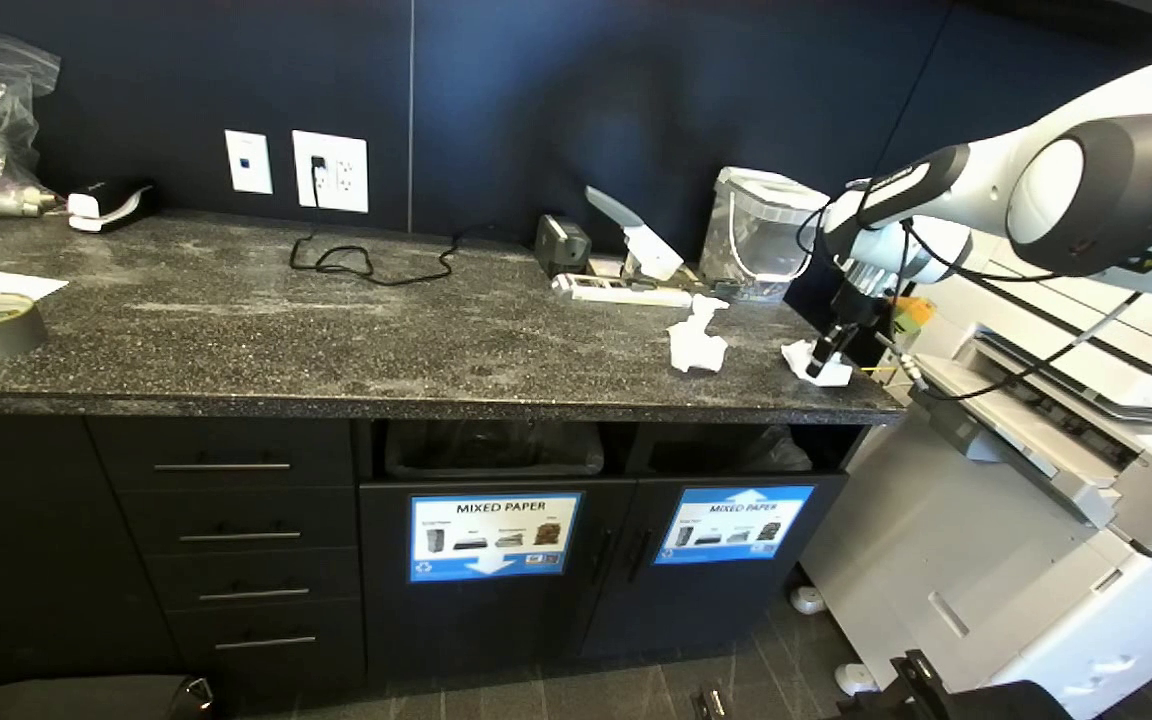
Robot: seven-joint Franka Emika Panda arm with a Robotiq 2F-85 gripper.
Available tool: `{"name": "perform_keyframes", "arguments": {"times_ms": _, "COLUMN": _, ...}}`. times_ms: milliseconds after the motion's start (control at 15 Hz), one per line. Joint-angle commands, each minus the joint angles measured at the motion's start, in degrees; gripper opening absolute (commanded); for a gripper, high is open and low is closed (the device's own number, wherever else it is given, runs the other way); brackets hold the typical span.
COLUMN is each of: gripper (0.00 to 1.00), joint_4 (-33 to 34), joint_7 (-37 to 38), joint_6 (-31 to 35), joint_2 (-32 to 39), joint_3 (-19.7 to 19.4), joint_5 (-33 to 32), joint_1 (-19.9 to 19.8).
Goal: Place the to white papers on the counter inside the waste bin on the right
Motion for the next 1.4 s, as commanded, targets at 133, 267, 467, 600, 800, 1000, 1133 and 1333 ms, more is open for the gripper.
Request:
{"name": "perform_keyframes", "arguments": {"times_ms": 133, "gripper": 0.14, "joint_4": -13.51, "joint_7": 13.49, "joint_6": 1.69, "joint_2": -8.59, "joint_3": -6.40, "joint_5": -4.28, "joint_1": 7.73}}
{"name": "perform_keyframes", "arguments": {"times_ms": 267, "gripper": 0.14, "joint_4": -19.25, "joint_7": 17.69, "joint_6": 2.16, "joint_2": -12.17, "joint_3": -8.15, "joint_5": -5.13, "joint_1": 10.30}}
{"name": "perform_keyframes", "arguments": {"times_ms": 467, "gripper": 0.14, "joint_4": -26.66, "joint_7": 26.39, "joint_6": 3.20, "joint_2": -17.63, "joint_3": -4.68, "joint_5": -10.13, "joint_1": 9.48}}
{"name": "perform_keyframes", "arguments": {"times_ms": 600, "gripper": 0.13, "joint_4": -31.83, "joint_7": 32.37, "joint_6": 6.45, "joint_2": -20.60, "joint_3": -3.98, "joint_5": -11.42, "joint_1": 9.99}}
{"name": "perform_keyframes", "arguments": {"times_ms": 800, "gripper": 0.15, "joint_4": -40.12, "joint_7": 39.51, "joint_6": 12.85, "joint_2": -25.09, "joint_3": -2.56, "joint_5": -11.92, "joint_1": 9.69}}
{"name": "perform_keyframes", "arguments": {"times_ms": 1000, "gripper": 0.14, "joint_4": -49.06, "joint_7": 45.28, "joint_6": 21.11, "joint_2": -28.38, "joint_3": -1.89, "joint_5": -11.35, "joint_1": 9.98}}
{"name": "perform_keyframes", "arguments": {"times_ms": 1133, "gripper": 0.14, "joint_4": -55.38, "joint_7": 47.67, "joint_6": 25.74, "joint_2": -30.45, "joint_3": -1.25, "joint_5": -10.91, "joint_1": 9.88}}
{"name": "perform_keyframes", "arguments": {"times_ms": 1333, "gripper": 0.13, "joint_4": -65.20, "joint_7": 49.40, "joint_6": 34.42, "joint_2": -33.05, "joint_3": 0.07, "joint_5": -10.23, "joint_1": 9.53}}
